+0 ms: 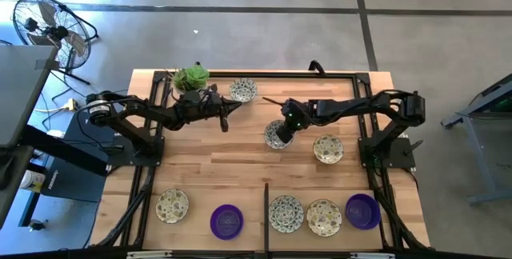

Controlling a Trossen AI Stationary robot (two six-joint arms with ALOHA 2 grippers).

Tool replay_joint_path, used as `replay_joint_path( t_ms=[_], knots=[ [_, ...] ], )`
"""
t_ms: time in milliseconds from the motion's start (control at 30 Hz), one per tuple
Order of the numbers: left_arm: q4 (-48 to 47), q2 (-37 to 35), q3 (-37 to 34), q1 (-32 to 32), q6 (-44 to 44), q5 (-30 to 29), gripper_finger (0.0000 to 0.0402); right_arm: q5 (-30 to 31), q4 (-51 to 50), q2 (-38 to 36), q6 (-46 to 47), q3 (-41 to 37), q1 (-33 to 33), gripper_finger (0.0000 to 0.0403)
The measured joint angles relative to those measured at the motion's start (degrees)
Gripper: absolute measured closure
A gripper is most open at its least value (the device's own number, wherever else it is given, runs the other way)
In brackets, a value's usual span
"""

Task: Pick & Place Mini bowls
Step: Stack the right blue patterned bowl on the blue patterned bowl on the shelf

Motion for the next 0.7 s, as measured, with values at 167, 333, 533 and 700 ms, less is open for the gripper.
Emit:
replay_joint_path(
  t_ms=[167, 333, 533, 700],
  knots=[
    [-0.83, 0.00, 0.00, -0.02, -2.19, 0.12, 0.0390, -1.36, -0.26, 0.00, -0.02, -0.23, -0.86, 0.0369],
    [-1.26, 0.00, 0.00, -0.02, -2.56, 0.16, 0.0390, -0.94, -0.26, -0.01, -1.45, -0.25, -0.80, 0.0331],
    [-6.05, 0.00, 0.90, -0.02, -8.11, 1.54, 0.0390, 2.24, -0.66, -2.72, -2.02, -0.25, -0.97, 0.0289],
    [-8.08, 0.00, 1.60, 0.00, -7.87, 4.36, 0.0390, 5.42, -0.70, -7.88, -6.09, -0.25, -0.58, 0.0259]
  ],
)
